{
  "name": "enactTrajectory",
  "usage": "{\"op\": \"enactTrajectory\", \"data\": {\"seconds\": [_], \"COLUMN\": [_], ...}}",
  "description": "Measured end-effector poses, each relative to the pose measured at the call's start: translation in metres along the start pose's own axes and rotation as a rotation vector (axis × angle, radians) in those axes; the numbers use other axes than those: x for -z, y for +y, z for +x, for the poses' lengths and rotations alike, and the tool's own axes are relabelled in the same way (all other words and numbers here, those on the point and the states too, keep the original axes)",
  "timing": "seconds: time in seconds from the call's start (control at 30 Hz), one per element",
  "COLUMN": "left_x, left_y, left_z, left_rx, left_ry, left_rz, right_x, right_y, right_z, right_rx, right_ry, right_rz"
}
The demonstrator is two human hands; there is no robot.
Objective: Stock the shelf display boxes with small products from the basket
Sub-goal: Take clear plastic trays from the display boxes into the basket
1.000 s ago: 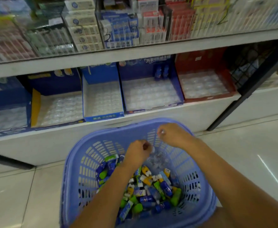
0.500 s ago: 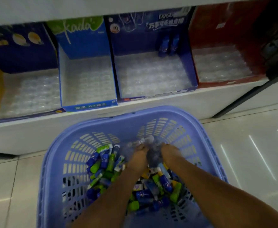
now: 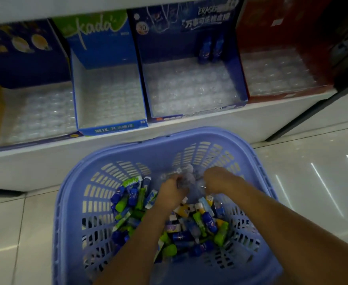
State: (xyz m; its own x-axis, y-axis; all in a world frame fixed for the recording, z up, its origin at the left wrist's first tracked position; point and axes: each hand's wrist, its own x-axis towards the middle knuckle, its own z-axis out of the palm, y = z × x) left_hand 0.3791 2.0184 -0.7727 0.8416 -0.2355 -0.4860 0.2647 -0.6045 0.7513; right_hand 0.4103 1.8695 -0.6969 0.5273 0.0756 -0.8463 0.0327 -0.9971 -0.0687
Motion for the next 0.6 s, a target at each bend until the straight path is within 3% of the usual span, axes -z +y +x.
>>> {"op": "enactTrajectory", "data": {"seconds": [0.1, 0.23, 0.3, 0.47, 0.6], "left_x": [0.015, 0.033, 0.043, 0.065, 0.074], "left_y": [0.021, 0.064, 0.089, 0.152, 0.203], "left_z": [-0.011, -0.034, -0.045, -0.057, -0.052], "left_rx": [0.054, 0.155, 0.123, -0.036, -0.312], "left_ry": [0.005, 0.0, -0.037, -0.105, 0.051], "left_rz": [-0.149, -0.616, -0.748, -0.804, -0.531], "right_x": [0.025, 0.045, 0.049, 0.07, 0.102], "right_y": [0.008, 0.019, 0.029, 0.063, 0.099], "right_z": [-0.034, -0.089, -0.109, -0.128, -0.123], "right_rx": [0.118, 0.329, 0.418, 0.505, 0.426], "right_ry": [0.06, 0.222, 0.305, 0.729, 1.044], "right_rz": [0.203, 0.703, 0.906, 1.247, 1.269]}}
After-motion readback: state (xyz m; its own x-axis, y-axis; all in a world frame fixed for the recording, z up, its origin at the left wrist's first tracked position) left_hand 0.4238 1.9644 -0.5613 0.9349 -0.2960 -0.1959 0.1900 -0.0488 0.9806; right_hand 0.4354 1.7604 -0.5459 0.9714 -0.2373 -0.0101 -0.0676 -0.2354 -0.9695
